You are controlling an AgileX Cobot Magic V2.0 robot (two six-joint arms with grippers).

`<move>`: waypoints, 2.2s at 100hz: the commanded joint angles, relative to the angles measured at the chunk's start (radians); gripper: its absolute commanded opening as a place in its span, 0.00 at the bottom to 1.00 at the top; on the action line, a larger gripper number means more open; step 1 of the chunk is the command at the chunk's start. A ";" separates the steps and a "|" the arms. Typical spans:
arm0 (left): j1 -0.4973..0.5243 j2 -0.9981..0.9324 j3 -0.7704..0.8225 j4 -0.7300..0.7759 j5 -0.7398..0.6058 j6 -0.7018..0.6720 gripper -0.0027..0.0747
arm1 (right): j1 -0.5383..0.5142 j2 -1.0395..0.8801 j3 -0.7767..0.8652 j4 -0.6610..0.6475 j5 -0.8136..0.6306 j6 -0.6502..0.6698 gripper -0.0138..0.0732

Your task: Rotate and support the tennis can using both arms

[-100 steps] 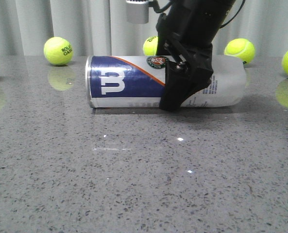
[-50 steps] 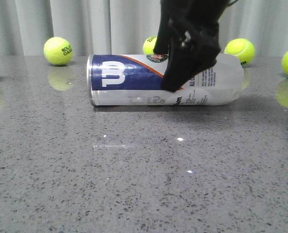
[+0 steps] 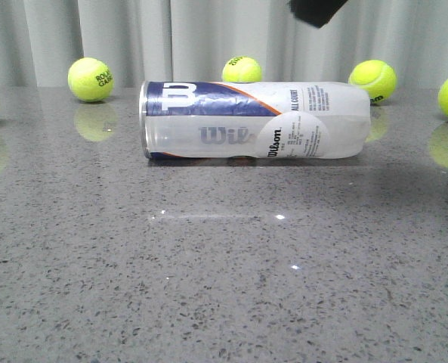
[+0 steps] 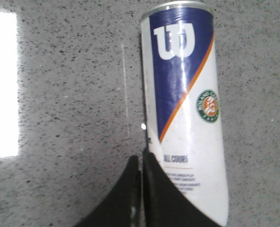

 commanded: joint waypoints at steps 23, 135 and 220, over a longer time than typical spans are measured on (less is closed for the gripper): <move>-0.006 -0.035 0.045 0.000 -0.076 -0.009 0.01 | -0.015 -0.144 -0.001 0.017 0.115 0.509 0.09; -0.006 -0.035 0.044 0.000 -0.185 -0.009 0.01 | -0.016 -1.208 0.837 -0.194 -0.624 1.037 0.09; -0.006 0.322 -0.391 0.000 0.314 -0.009 0.01 | -0.016 -1.227 0.839 -0.194 -0.623 1.037 0.09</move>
